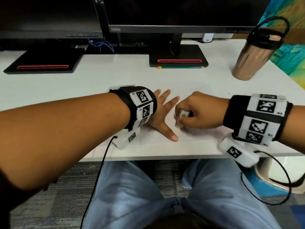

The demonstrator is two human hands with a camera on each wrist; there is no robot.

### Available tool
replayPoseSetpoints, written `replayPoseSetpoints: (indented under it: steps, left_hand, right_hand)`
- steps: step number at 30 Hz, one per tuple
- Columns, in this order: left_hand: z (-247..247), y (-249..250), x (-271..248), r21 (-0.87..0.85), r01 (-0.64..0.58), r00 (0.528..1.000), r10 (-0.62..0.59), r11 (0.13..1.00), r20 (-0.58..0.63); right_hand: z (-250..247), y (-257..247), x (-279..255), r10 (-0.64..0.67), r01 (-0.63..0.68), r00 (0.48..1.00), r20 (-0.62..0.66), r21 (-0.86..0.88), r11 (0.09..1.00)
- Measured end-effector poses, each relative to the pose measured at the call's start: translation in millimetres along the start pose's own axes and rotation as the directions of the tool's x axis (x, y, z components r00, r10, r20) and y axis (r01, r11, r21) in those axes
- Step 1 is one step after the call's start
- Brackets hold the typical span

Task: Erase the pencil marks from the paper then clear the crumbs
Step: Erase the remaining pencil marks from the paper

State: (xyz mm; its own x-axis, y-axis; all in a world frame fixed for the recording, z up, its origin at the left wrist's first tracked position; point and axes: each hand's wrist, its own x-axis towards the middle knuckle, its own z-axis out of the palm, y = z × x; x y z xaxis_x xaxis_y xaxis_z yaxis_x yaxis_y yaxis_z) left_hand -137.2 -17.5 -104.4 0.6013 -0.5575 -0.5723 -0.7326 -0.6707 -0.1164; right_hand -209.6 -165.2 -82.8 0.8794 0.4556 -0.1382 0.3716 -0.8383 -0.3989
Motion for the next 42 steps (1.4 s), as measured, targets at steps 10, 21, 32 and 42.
replayPoseSetpoints:
  steps: [10,21,32,42]
  left_hand:
    - [0.4,-2.3,2.7,-0.013,0.003,1.0,-0.002,1.0,0.007]
    - [1.6,-1.4,3.2,-0.001,-0.003,1.0,0.003,1.0,-0.013]
    - [2.9,-3.1,8.0,-0.013,0.011,1.0,-0.011,1.0,-0.007]
    - [-0.5,-6.7,5.9,-0.02,0.021,1.0,-0.021,1.0,-0.006]
  right_hand:
    - [-0.4,-1.6,3.4,0.007,-0.009,0.999,-0.035,-0.056,0.998]
    - [10.1,-3.8,-7.5,-0.036,0.037,0.999,0.026,-0.049,0.998]
    - [0.5,8.5,-8.6,0.076,-0.076,0.997,-0.026,-0.013,0.997]
    - [-16.4,23.8,-11.2,0.157,-0.162,0.986,-0.054,-0.116,0.98]
